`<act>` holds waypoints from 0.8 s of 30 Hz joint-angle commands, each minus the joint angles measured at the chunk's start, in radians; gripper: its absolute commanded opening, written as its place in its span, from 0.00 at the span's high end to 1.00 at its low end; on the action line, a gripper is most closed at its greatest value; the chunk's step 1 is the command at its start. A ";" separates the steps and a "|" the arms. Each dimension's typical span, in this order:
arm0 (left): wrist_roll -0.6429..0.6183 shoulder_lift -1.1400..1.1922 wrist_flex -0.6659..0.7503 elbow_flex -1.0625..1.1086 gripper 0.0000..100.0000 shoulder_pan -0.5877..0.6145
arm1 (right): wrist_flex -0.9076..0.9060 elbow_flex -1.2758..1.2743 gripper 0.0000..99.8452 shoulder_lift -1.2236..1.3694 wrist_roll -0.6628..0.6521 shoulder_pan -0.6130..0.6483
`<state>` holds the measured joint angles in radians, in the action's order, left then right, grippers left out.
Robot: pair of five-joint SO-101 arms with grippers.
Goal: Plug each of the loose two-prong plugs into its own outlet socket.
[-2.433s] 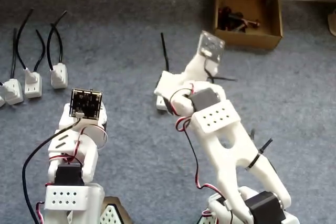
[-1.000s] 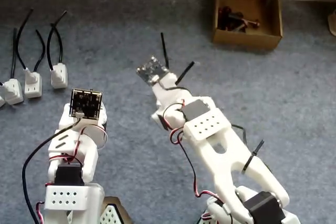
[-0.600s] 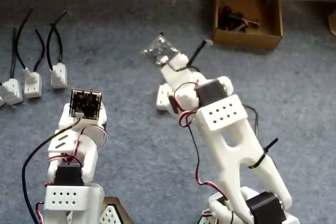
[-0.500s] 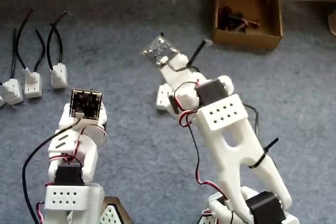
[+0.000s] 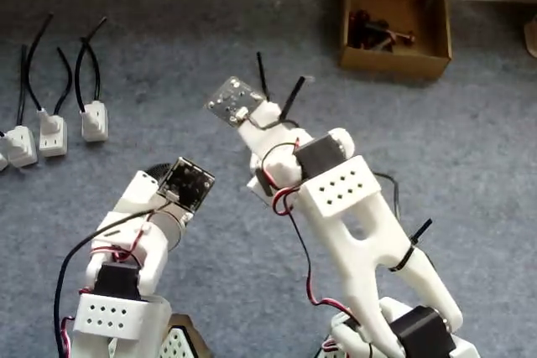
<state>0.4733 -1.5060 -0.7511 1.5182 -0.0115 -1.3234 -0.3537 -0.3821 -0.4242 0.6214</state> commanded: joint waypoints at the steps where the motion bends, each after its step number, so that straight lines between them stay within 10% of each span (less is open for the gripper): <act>1: 0.054 0.002 -0.049 -0.036 0.77 -0.021 | 0.030 0.008 0.99 -0.051 0.133 0.016; 24: 0.138 0.005 -0.175 -0.131 0.77 -0.119 | 0.018 0.002 0.99 -0.053 0.204 -0.111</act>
<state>0.6084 -1.5060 -0.9198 1.4937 -0.1112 -1.2912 -0.3598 -0.3821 -0.2294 0.5401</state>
